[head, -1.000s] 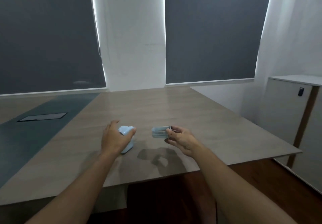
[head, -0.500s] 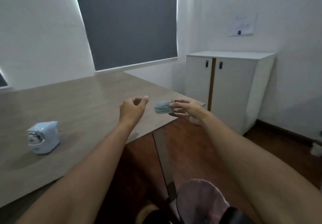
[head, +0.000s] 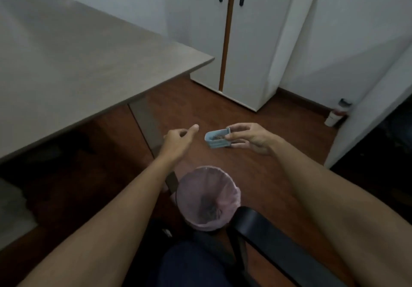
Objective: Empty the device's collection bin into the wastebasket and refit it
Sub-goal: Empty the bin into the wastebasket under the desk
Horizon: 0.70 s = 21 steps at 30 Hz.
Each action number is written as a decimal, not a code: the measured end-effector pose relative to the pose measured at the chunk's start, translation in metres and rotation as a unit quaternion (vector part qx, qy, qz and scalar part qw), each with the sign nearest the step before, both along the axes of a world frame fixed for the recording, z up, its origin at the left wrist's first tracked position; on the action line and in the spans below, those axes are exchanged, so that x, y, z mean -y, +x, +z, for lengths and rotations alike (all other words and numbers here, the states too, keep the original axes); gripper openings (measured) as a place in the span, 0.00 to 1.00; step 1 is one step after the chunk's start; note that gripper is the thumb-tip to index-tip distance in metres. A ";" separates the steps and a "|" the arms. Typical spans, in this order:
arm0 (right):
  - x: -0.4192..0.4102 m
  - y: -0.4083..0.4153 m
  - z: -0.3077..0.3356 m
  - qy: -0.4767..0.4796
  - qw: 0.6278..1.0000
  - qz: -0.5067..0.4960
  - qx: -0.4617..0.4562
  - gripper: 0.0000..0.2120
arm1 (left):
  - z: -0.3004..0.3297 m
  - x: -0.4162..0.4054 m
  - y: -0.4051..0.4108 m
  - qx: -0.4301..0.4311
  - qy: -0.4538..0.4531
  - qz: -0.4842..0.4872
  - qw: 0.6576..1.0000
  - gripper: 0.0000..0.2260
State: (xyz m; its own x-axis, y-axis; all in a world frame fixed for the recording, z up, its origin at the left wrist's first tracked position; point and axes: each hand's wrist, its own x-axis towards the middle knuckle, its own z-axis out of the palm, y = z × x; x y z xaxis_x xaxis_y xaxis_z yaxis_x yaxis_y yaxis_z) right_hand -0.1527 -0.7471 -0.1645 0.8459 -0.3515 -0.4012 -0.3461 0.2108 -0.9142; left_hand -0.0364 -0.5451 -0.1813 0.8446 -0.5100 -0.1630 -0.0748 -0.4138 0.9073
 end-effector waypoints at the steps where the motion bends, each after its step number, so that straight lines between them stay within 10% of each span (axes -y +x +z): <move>1: 0.006 0.000 -0.022 0.009 1.000 -0.007 -0.015 0.16 | -0.023 0.003 -0.001 -0.008 0.018 0.000 1.000 0.22; 11: 0.020 0.014 -0.201 -0.008 0.985 0.034 -0.168 0.22 | -0.205 0.007 0.004 -0.045 0.158 -0.008 0.986 0.24; 21: -0.004 0.030 -0.300 -0.130 0.949 0.110 -0.266 0.15 | -0.275 -0.005 0.003 -0.149 0.217 -0.039 0.964 0.52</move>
